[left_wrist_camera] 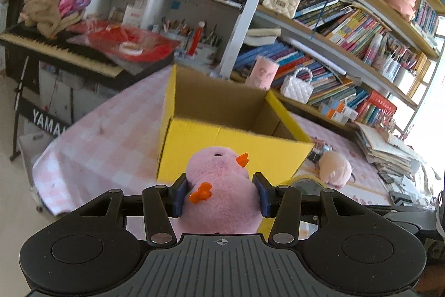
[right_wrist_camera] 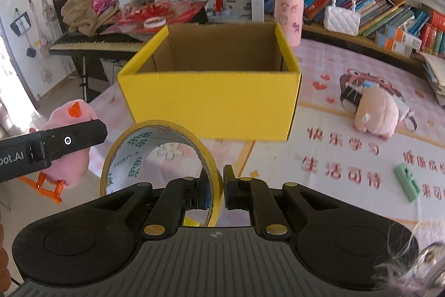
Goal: Organize objects
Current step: 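Carry the plush toy and tape roll with both tools over the yellow box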
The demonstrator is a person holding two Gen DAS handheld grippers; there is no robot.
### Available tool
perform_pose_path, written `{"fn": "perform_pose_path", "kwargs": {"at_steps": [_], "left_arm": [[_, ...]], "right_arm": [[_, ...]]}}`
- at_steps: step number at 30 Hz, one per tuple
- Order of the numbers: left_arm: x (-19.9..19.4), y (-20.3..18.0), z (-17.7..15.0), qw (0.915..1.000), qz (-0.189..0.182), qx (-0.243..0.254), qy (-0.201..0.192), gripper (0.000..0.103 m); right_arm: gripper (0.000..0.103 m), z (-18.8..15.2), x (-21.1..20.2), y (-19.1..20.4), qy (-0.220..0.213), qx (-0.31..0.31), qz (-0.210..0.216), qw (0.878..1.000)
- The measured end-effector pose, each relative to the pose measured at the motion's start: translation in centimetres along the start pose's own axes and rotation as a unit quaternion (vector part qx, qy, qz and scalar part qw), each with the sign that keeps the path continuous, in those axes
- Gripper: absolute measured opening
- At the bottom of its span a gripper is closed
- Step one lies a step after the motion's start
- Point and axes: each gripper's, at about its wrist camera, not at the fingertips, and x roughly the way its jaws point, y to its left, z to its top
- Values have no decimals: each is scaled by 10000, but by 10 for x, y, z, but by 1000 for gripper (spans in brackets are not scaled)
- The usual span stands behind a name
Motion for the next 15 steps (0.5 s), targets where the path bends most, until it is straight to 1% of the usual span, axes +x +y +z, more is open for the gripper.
{"fn": "perform_pose_path", "kwargs": {"at_steps": [5,9,12,15], "left_arm": [[9,-9,27,9993,-39,137,-343,47],[26,-19,53,9980,-22,259,-583,47],[42,-25,67,9972,19,295,-683,47],[64,-29,77,9972,88,292,-684,47]], "right_arm": [[8,31,5,-8,-326,-35,52,9994],[8,67,15,-18,-628,-28,111,9980],[8,95,28,-27,-838,-106,102,9964],[8,116,46,-37,-963,-244,35,9950]]}}
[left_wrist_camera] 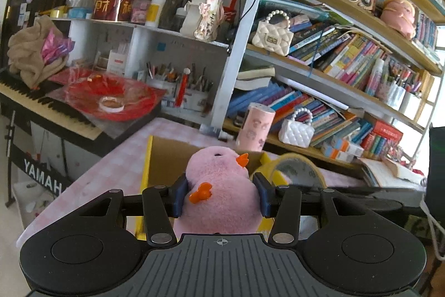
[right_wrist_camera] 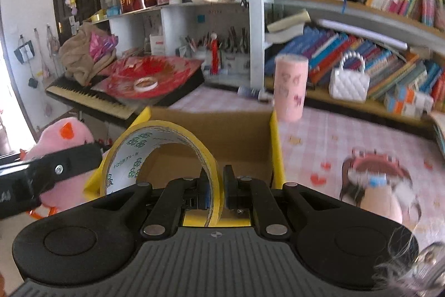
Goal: Organize objects
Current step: 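Carry the plush toy and tape roll with both tools over the yellow box, then open the left tool to drop the plush toy while the right tool drops the tape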
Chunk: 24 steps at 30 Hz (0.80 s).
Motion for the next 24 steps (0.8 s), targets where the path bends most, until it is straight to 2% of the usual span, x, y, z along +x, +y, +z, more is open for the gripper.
{"fn": "perform_pose_path", "kwargs": {"at_steps": [5,9,13,16,24], "left_arm": [[45,3,2,9988,299,-223,319,47],[76,8,-3,9958,548,-333,657,47],[95,7,-10,9928,751,-176,917,47],[105,8,-14,9905,864,-72,1066,47],[125,-1,-18,9838,1131,508,1298,41]], "right_arm": [[9,16,48,-7,-32,-700,-116,9975],[9,17,93,-11,418,-1014,43,9940],[9,11,131,-11,995,-1281,226,9865],[9,8,147,-9,1235,-1610,316,9787],[10,3,166,2,1915,-2224,607,9540]]}}
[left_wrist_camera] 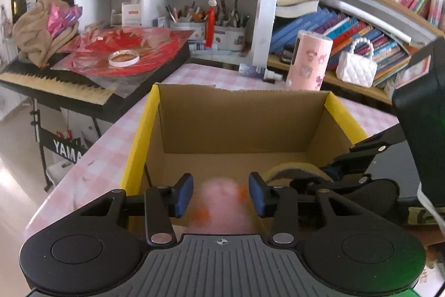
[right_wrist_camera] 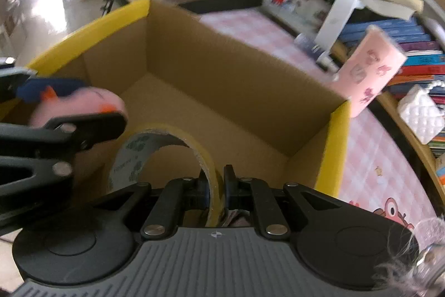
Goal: Organize objects
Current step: 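Open the left tool to drop the plush toy while the right tool drops the tape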
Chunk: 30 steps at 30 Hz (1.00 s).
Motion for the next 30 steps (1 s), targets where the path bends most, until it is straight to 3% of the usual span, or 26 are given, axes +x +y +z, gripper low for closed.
{"fn": "perform_pose_path", "kwargs": {"at_steps": [6,8,10,12,14,19,24,30], "left_arm": [[1,1,2,10000,72,-25,-59,45],[-2,4,2,9998,45,-134,-118,56],[-7,7,3,9994,100,-261,-186,69],[-17,9,5,9989,45,-306,-344,72],[-27,10,6,9985,-27,-302,-461,80],[-57,12,6,9959,-122,-331,-832,84],[-85,18,-4,9932,-57,-309,-1125,88],[-109,29,-24,9917,-74,-280,-1250,88]], "right_arm": [[22,1,3,-1,166,64,-15,9998],[26,1,1,0,159,77,-6,9998],[39,1,-1,1,91,74,-42,9999],[44,0,-6,1,-1,71,-71,9999],[44,-1,-15,2,-96,66,-61,9999],[45,-6,-45,-3,-398,346,-88,9986],[45,-22,-81,-3,-979,945,-189,9905],[43,-42,-114,17,-1354,1044,-659,9831]]}}
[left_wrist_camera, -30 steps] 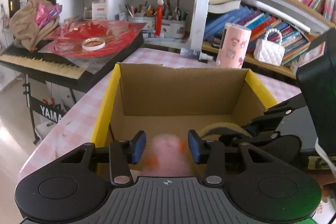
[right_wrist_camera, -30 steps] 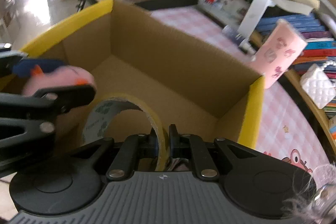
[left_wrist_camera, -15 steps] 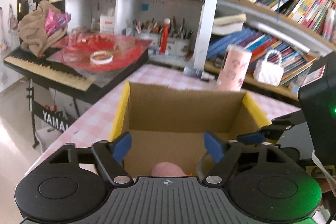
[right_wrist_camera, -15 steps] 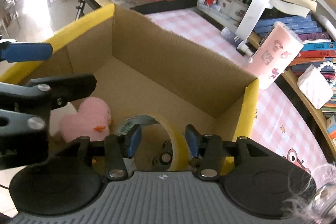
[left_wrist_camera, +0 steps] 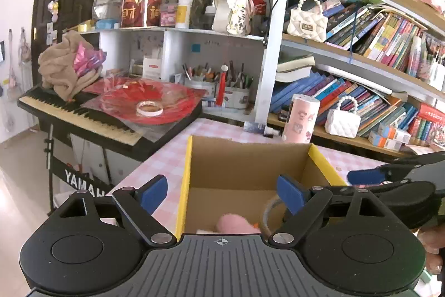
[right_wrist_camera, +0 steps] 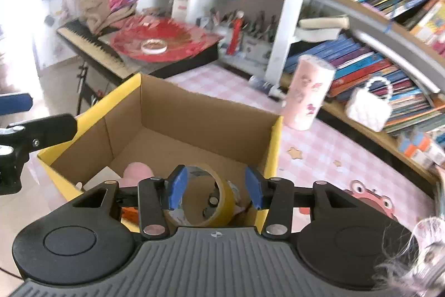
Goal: Organize objects
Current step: 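Move the right tool toward the green eraser on the table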
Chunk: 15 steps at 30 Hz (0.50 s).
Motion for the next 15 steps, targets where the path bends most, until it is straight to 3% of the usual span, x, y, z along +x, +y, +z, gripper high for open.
{"fn": "perform_pose_path", "kwargs": {"at_steps": [5,15], "left_arm": [[-19,11,-24,9999,21,-20,170,88],[-50,25,-58,9987,36,74,498,89]], "right_arm": [[43,-28,-27,19,-163,269,-311,9990],[46,-88,-57,65,249,418,-734,9961]]}}
